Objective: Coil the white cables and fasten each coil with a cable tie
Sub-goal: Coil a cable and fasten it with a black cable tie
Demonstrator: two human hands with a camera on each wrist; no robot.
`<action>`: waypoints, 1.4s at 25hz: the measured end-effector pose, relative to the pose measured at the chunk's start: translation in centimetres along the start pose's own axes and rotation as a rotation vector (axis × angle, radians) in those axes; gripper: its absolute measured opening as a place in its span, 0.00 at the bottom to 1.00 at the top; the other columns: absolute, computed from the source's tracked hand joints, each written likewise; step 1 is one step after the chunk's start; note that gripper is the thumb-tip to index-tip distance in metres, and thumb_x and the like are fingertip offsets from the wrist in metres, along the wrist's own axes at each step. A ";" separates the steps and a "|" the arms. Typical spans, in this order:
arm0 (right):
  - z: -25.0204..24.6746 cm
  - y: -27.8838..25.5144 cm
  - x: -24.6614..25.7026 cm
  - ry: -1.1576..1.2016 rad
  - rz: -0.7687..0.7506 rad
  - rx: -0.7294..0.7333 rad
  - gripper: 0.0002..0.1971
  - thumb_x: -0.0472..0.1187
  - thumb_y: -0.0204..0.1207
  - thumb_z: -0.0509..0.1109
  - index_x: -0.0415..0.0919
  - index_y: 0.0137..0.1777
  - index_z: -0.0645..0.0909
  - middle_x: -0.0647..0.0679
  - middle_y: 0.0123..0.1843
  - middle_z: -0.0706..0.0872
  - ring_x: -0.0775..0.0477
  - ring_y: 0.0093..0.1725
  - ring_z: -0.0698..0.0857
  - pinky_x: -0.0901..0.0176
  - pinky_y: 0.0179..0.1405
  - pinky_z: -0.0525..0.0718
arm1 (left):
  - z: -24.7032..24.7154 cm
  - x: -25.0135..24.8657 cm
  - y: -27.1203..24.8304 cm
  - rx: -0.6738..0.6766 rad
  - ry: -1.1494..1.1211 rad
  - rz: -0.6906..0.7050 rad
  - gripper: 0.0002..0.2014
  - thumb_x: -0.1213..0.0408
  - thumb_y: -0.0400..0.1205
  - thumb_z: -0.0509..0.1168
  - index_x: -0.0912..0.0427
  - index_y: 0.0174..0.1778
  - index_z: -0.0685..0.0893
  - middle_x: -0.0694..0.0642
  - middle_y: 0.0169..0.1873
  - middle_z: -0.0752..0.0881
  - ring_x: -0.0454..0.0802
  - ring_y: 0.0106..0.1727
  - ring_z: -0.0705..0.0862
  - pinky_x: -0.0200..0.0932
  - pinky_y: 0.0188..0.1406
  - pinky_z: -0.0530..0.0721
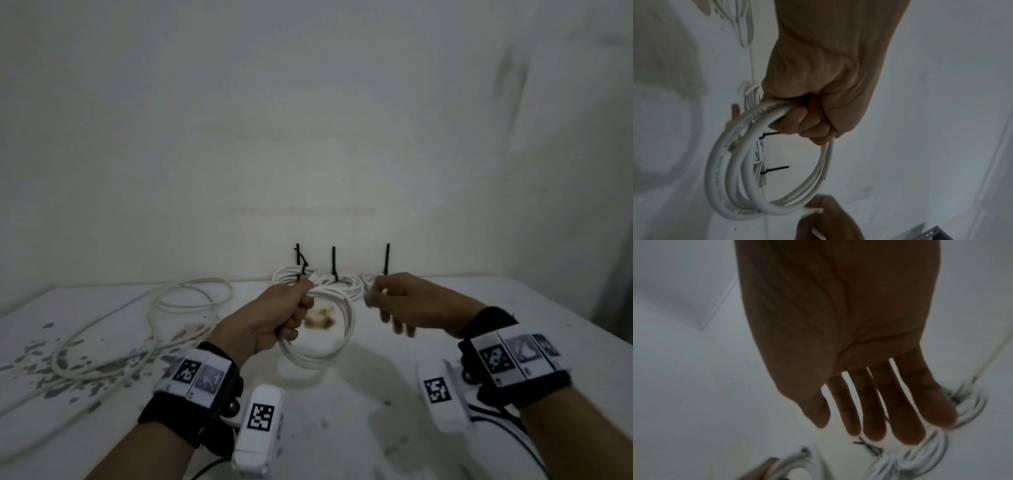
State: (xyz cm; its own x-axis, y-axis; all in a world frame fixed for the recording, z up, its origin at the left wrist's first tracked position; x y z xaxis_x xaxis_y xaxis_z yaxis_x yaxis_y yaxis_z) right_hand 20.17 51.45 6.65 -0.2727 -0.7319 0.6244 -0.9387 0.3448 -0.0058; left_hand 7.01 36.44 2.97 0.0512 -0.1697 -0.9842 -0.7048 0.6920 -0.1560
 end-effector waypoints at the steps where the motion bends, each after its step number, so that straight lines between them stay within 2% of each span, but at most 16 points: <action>1: -0.5 -1.1 -1.6 -0.182 0.065 0.079 0.17 0.55 0.85 0.64 0.42 0.49 0.84 0.45 0.39 0.87 0.49 0.30 0.83 0.60 0.25 0.78 | 1.2 0.0 0.4 0.011 0.013 -0.010 0.21 0.52 0.88 0.55 0.53 0.28 0.69 0.46 0.17 0.61 0.42 0.16 0.56 0.32 0.15 0.55; 3: -0.1 -2.9 -3.6 -0.434 0.175 0.243 0.19 0.57 0.82 0.67 0.40 0.48 0.86 0.49 0.34 0.86 0.53 0.24 0.80 0.65 0.21 0.74 | 3.4 0.0 1.1 0.027 0.048 -0.026 0.21 0.51 0.89 0.55 0.54 0.29 0.69 0.46 0.16 0.62 0.42 0.16 0.56 0.32 0.15 0.56; 5: 0.8 -3.8 -4.7 -0.560 0.225 0.307 0.21 0.58 0.80 0.69 0.39 0.48 0.87 0.52 0.29 0.83 0.55 0.22 0.78 0.66 0.23 0.75 | 5.6 0.0 1.7 0.060 0.076 -0.031 0.20 0.51 0.89 0.54 0.54 0.30 0.69 0.46 0.16 0.62 0.42 0.17 0.57 0.33 0.16 0.57; 7: 1.0 -4.2 -5.7 -0.622 0.251 0.284 0.19 0.57 0.78 0.73 0.38 0.51 0.87 0.53 0.27 0.80 0.56 0.24 0.77 0.64 0.29 0.77 | 7.6 -0.1 2.1 0.099 0.092 -0.034 0.20 0.51 0.89 0.54 0.53 0.31 0.69 0.45 0.17 0.63 0.42 0.18 0.57 0.34 0.17 0.57; 9: 0.8 -4.7 -6.5 -0.670 0.283 0.286 0.19 0.57 0.75 0.76 0.39 0.50 0.86 0.53 0.29 0.81 0.55 0.25 0.77 0.62 0.32 0.78 | 9.0 -0.1 2.4 0.119 0.096 -0.031 0.20 0.51 0.89 0.53 0.53 0.31 0.69 0.45 0.17 0.64 0.42 0.18 0.58 0.34 0.17 0.58; 11: 0.0 -5.2 -7.4 -0.685 0.323 0.280 0.19 0.57 0.74 0.77 0.39 0.44 0.84 0.52 0.31 0.80 0.54 0.27 0.77 0.60 0.36 0.80 | 10.1 -0.1 2.7 0.118 0.110 -0.031 0.20 0.51 0.89 0.53 0.54 0.32 0.71 0.46 0.18 0.65 0.42 0.18 0.59 0.35 0.16 0.60; 13: -0.7 -5.6 -8.2 -0.703 0.352 0.259 0.20 0.57 0.74 0.77 0.43 0.34 0.76 0.52 0.31 0.78 0.53 0.29 0.76 0.58 0.39 0.80 | 11.1 0.0 2.9 0.116 0.108 -0.031 0.20 0.52 0.89 0.53 0.55 0.32 0.72 0.46 0.19 0.65 0.43 0.19 0.60 0.35 0.17 0.61; 15: -0.4 -6.0 -9.1 -0.702 0.361 0.273 0.19 0.54 0.73 0.79 0.43 0.34 0.77 0.51 0.32 0.78 0.52 0.30 0.77 0.58 0.39 0.80 | 12.1 0.1 3.1 0.118 0.094 -0.029 0.19 0.54 0.88 0.54 0.55 0.32 0.72 0.46 0.18 0.64 0.43 0.18 0.59 0.35 0.17 0.61; 17: 0.1 -6.2 -9.7 -0.639 0.348 0.261 0.13 0.50 0.72 0.80 0.41 0.44 0.86 0.51 0.34 0.82 0.52 0.29 0.79 0.62 0.34 0.81 | 13.2 0.4 3.4 0.118 0.094 -0.029 0.18 0.54 0.88 0.54 0.56 0.32 0.73 0.46 0.18 0.65 0.43 0.18 0.60 0.35 0.17 0.61; 19: 0.0 -6.1 -9.9 -0.549 0.327 0.201 0.11 0.46 0.74 0.78 0.40 0.51 0.89 0.49 0.37 0.86 0.54 0.27 0.81 0.66 0.26 0.79 | 13.7 0.6 3.6 0.105 0.100 -0.031 0.18 0.53 0.87 0.55 0.57 0.34 0.74 0.48 0.21 0.66 0.44 0.20 0.61 0.36 0.17 0.63; 21: -1.4 -6.0 -9.6 -0.386 0.301 0.064 0.09 0.45 0.76 0.76 0.39 0.48 0.89 0.45 0.39 0.91 0.52 0.26 0.84 0.67 0.22 0.77 | 13.8 0.9 3.9 0.087 0.105 -0.026 0.17 0.52 0.87 0.55 0.58 0.35 0.75 0.49 0.23 0.67 0.45 0.22 0.62 0.36 0.18 0.64; 24: -3.5 -6.3 -8.1 -0.012 0.224 -0.137 0.10 0.43 0.79 0.73 0.35 0.45 0.86 0.42 0.36 0.91 0.49 0.26 0.85 0.63 0.19 0.74 | 13.0 1.1 4.3 0.060 0.096 -0.024 0.17 0.52 0.87 0.56 0.58 0.36 0.76 0.50 0.24 0.67 0.45 0.23 0.62 0.37 0.20 0.64; 28: -3.5 -6.2 -4.4 0.476 0.053 -0.219 0.08 0.39 0.82 0.72 0.34 0.45 0.82 0.40 0.35 0.90 0.41 0.33 0.88 0.57 0.24 0.78 | 11.0 1.5 4.6 0.024 0.078 -0.021 0.18 0.50 0.86 0.58 0.59 0.36 0.76 0.49 0.22 0.67 0.45 0.23 0.62 0.38 0.20 0.63; 30: -2.7 -5.3 -2.8 0.546 -0.020 -0.219 0.07 0.38 0.82 0.72 0.34 0.46 0.82 0.38 0.39 0.92 0.41 0.38 0.90 0.56 0.27 0.82 | 9.7 1.8 4.6 0.010 0.071 -0.012 0.18 0.49 0.86 0.58 0.59 0.37 0.77 0.48 0.21 0.67 0.45 0.22 0.62 0.37 0.20 0.63; 32: -1.4 -3.9 -1.7 0.508 -0.046 -0.211 0.08 0.38 0.81 0.73 0.32 0.47 0.82 0.38 0.42 0.93 0.43 0.41 0.92 0.53 0.31 0.85 | 7.8 2.1 4.5 -0.013 0.061 -0.006 0.18 0.50 0.86 0.59 0.59 0.36 0.76 0.48 0.20 0.66 0.45 0.22 0.62 0.38 0.20 0.62; 35: 0.7 -1.7 -0.3 0.391 -0.119 -0.248 0.05 0.38 0.77 0.76 0.38 0.42 0.84 0.41 0.40 0.93 0.50 0.37 0.89 0.54 0.32 0.84 | 5.0 2.5 4.2 -0.049 0.055 0.006 0.18 0.50 0.85 0.59 0.57 0.33 0.76 0.48 0.19 0.66 0.45 0.21 0.62 0.37 0.20 0.63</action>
State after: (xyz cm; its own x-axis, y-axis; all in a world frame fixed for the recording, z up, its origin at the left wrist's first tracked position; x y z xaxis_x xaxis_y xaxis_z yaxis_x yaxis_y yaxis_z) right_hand 21.70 50.64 5.92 -0.0219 -0.5153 0.8567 -0.8669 0.4367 0.2405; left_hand 7.72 42.39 -0.53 0.0090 -0.2050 -0.9787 -0.7388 0.6582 -0.1446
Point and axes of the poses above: each hand's wrist, its own y-axis towards the middle knuckle, its own z-axis out of the palm, x = y × z, the point moved 6 cm from there along y, towards the middle knuckle
